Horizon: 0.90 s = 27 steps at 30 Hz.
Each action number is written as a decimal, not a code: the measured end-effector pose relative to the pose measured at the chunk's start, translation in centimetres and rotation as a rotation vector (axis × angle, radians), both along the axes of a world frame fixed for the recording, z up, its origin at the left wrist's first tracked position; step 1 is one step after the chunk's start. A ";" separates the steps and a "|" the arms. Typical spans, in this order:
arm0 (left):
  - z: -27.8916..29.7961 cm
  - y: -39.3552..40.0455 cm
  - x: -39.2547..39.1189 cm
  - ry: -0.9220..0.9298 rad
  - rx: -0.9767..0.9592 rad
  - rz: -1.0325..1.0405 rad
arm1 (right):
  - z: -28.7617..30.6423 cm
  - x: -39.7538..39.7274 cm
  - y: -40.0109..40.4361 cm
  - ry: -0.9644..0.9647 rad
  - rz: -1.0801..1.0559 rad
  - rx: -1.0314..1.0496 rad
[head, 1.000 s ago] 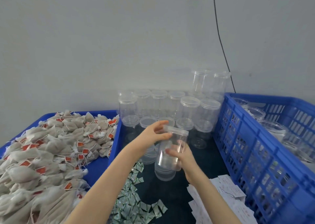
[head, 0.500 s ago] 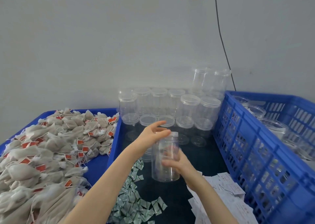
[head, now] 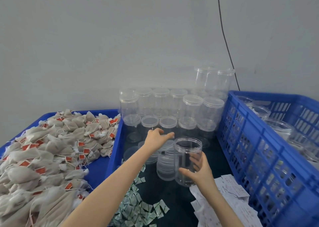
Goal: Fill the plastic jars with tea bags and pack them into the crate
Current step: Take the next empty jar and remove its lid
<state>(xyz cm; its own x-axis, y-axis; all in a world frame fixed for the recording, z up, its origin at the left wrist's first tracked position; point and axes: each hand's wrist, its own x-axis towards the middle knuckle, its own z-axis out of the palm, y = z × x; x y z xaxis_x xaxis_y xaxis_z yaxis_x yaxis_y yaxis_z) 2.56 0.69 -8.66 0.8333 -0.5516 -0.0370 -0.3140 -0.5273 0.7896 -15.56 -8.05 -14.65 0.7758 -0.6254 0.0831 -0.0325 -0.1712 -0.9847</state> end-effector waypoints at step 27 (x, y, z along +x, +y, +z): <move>1.8 6.0 4.8 -0.316 0.186 -0.098 | -0.4 3.5 5.9 -0.018 0.284 0.077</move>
<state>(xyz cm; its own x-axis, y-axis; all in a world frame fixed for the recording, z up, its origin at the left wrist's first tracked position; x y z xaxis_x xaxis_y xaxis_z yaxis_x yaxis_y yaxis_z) 7.32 6.69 -6.84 0.7635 -0.6370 0.1067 -0.5827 -0.6080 0.5393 -12.05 -2.19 -15.03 0.9196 -0.3884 0.0587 0.0231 -0.0957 -0.9951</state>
